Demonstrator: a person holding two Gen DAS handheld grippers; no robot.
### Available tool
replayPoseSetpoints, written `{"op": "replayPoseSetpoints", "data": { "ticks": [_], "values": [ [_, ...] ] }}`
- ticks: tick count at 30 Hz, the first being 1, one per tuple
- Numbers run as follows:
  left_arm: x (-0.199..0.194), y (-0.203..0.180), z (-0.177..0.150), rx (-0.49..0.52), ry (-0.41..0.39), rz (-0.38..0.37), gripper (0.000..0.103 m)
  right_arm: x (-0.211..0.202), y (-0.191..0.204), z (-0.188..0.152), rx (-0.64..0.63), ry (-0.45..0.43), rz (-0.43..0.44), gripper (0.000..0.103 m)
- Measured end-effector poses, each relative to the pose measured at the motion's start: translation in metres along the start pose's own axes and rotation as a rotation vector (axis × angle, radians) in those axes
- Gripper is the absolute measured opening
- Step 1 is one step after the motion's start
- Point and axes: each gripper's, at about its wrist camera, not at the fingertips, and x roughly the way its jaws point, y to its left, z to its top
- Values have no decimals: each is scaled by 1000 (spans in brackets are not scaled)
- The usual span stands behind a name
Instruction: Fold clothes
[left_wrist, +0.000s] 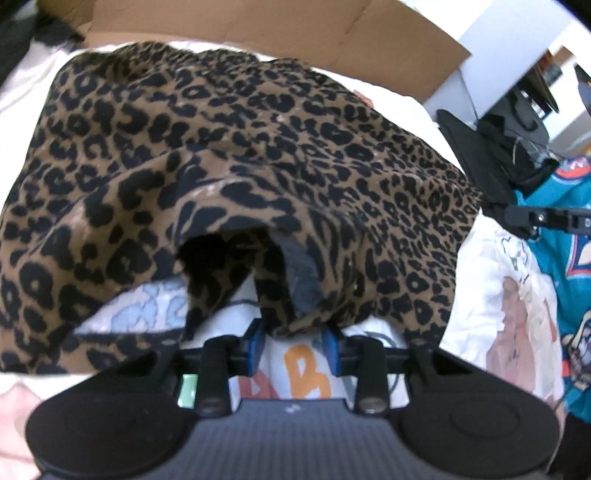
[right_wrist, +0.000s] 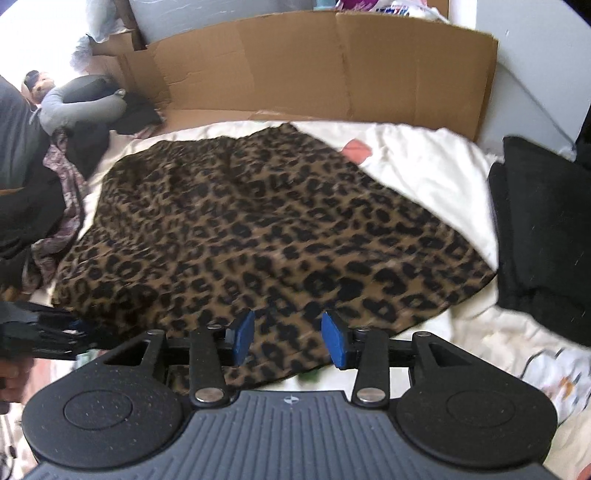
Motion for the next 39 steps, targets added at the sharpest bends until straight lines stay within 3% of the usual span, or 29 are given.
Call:
{"op": "replayPoseSetpoints", "data": {
  "ticks": [4,7,9,17,26,33,39],
  "values": [
    [0,-6,0,57,-5,2,29,-1,16,-13,12,25,44,48],
    [-1,-6,-1,59,5,-21,9,5,31,-24,11,51,99,48],
    [-5,-6,-2,55,8,-37,4,9,41,-28,6,63,138,48],
    [-31,-8,1,-3,-30,-112,3,19,76,-36,-37,73,251,48],
    [-47,-29,10,-62,-7,-279,2,21,109,-49,-103,72,318,48],
    [-34,-35,7,-185,35,-392,2,18,117,-57,-134,11,270,48],
    [-23,-25,9,-247,36,-387,3,21,111,-61,-130,-11,215,48]
  ]
}}
